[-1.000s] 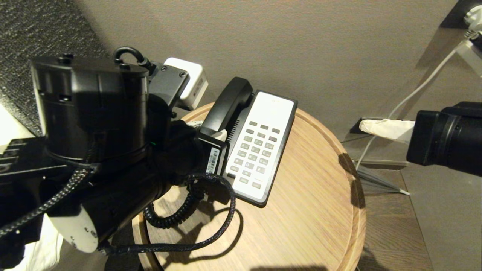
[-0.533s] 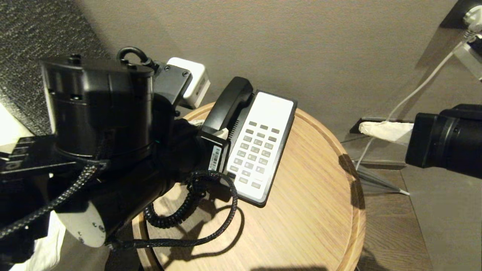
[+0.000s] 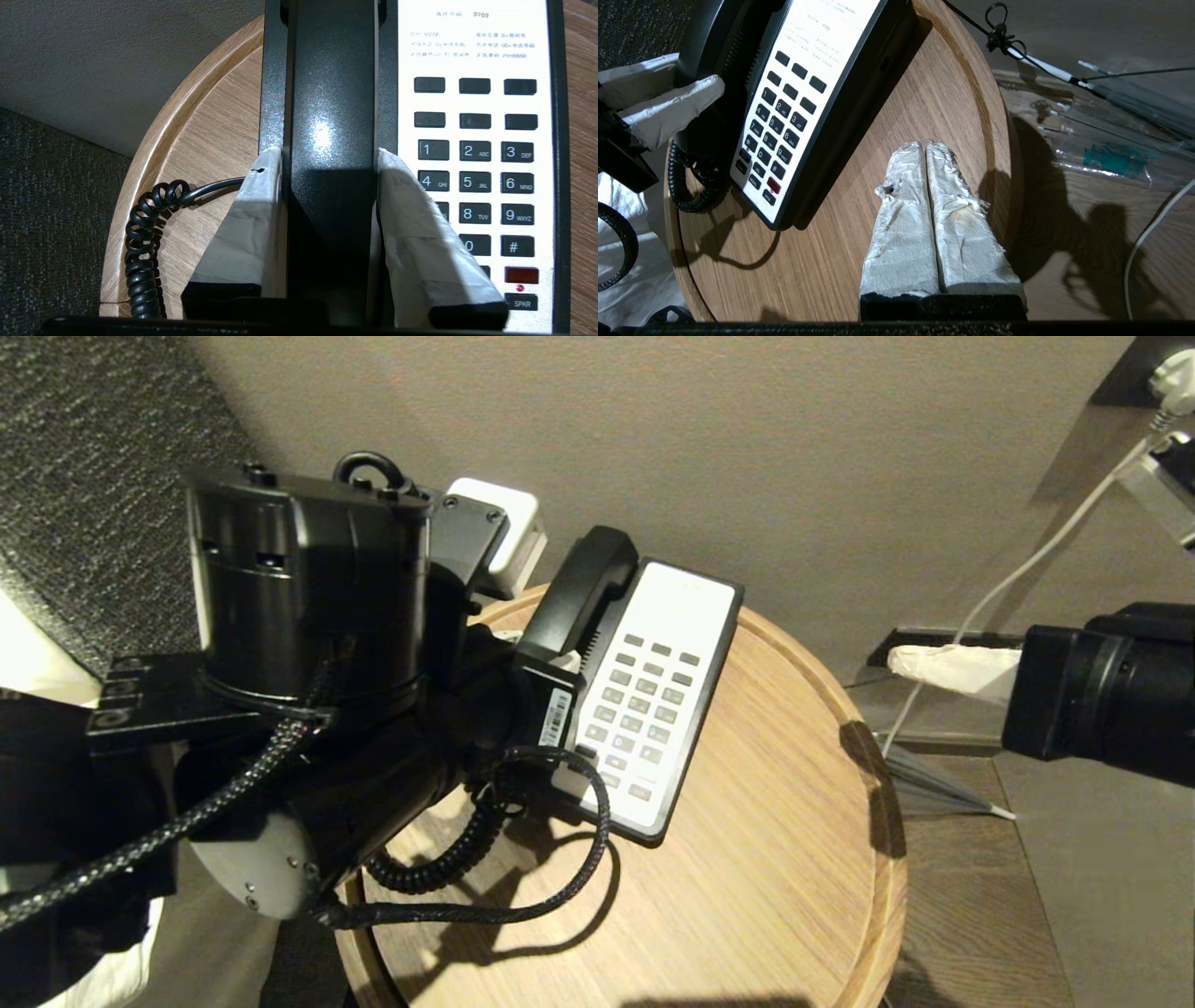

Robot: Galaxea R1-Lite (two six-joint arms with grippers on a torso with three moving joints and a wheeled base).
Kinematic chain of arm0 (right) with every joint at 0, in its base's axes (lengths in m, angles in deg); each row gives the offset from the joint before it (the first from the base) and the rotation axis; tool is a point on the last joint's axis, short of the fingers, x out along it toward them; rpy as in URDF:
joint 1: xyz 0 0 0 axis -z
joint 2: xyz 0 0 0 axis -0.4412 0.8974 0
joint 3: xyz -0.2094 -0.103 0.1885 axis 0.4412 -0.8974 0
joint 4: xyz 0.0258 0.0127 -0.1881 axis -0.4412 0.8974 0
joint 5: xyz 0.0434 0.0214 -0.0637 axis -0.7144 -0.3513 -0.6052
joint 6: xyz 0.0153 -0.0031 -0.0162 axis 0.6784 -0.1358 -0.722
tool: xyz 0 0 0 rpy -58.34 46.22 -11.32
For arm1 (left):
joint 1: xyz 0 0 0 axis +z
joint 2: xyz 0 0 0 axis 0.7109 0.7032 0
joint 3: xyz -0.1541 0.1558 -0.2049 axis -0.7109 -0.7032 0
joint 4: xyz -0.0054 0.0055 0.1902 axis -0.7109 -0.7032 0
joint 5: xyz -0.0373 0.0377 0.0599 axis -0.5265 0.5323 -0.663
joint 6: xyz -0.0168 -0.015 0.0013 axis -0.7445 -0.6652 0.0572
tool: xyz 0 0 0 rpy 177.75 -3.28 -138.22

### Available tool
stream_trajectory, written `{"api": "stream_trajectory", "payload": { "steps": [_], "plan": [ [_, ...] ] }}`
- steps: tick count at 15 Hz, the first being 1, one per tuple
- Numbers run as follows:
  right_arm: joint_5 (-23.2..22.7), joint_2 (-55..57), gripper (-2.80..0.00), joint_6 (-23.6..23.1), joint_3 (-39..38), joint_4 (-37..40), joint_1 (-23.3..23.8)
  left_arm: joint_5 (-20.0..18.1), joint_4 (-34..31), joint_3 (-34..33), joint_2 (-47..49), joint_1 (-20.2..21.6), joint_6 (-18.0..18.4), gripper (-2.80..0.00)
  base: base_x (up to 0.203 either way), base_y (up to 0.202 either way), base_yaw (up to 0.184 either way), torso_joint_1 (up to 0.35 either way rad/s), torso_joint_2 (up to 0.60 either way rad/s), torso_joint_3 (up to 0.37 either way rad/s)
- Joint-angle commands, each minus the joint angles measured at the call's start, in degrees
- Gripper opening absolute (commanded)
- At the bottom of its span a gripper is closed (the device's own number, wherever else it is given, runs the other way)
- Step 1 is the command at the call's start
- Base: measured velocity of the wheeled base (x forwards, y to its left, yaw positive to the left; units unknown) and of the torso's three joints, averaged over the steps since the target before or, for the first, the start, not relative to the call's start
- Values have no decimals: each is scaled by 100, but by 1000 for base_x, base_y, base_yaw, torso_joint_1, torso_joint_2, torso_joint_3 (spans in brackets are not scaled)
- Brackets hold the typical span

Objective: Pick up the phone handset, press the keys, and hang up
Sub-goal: Put the handset back

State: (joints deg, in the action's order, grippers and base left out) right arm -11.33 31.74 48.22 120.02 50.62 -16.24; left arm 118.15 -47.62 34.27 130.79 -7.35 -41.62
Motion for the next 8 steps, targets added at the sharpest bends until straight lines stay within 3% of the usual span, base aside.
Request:
{"api": "stream_trajectory", "payload": {
  "steps": [1, 8],
  "plan": [
    [4, -12, -280, 11, -13, -3, -3, 25, 25, -34, -5, 2, 5, 0, 0, 0, 0, 0, 0, 0],
    [-5, -16, -280, 3, -136, -3, -12, 92, 6, 107, -314, 19, 3, 0, 0, 0, 0, 0, 0, 0]
  ]
}}
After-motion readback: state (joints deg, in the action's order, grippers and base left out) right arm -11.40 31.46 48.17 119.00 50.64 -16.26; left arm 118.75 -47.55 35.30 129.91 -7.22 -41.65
